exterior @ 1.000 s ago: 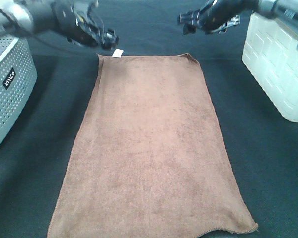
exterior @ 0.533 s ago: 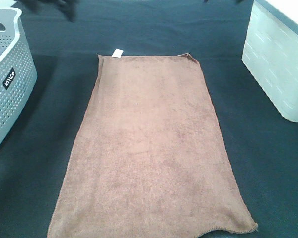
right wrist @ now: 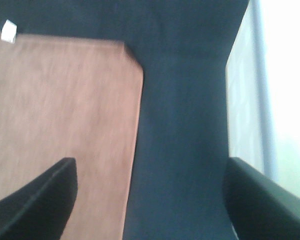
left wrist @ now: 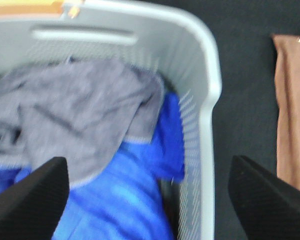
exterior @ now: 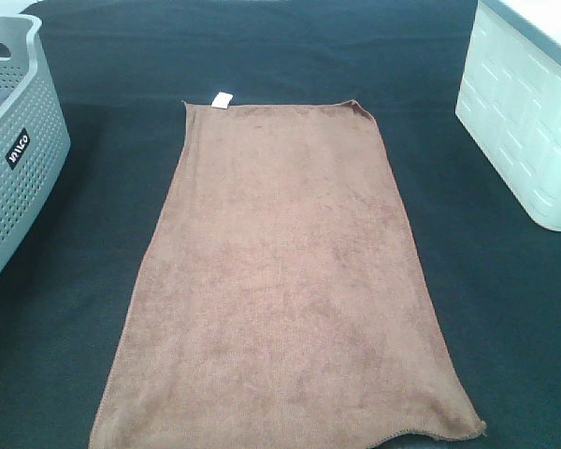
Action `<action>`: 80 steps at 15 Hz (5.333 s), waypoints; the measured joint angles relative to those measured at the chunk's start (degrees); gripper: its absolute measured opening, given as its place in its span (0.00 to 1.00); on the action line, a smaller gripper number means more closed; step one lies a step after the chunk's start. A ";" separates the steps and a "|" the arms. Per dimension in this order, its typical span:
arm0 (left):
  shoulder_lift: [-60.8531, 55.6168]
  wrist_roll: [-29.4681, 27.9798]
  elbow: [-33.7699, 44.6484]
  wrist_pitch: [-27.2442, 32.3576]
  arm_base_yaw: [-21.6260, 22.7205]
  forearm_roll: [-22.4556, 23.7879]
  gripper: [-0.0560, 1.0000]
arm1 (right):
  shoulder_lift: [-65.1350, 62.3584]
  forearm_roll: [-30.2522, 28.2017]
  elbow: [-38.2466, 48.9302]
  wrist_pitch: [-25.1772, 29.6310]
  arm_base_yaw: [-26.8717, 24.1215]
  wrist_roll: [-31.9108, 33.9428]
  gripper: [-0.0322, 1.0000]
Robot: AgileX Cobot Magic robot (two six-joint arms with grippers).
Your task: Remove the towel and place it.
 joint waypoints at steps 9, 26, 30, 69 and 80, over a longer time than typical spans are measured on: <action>-50.42 0.97 55.58 -9.51 0.80 -0.17 0.82 | -52.14 2.12 53.00 0.52 0.00 4.64 0.74; -115.05 1.78 87.43 -5.79 -2.69 6.47 0.82 | -108.80 -8.25 92.53 -7.16 0.06 5.10 0.74; -115.57 1.66 91.44 -3.32 -2.69 4.07 0.82 | -108.80 -8.08 93.11 -8.08 0.06 0.97 0.73; -115.62 0.11 93.79 -9.05 -5.44 -1.20 0.82 | -114.02 -6.93 94.31 -9.00 0.06 -0.34 0.73; -115.62 0.11 93.79 -9.05 -5.44 -1.20 0.82 | -114.02 -6.99 94.31 -9.00 0.06 -0.34 0.73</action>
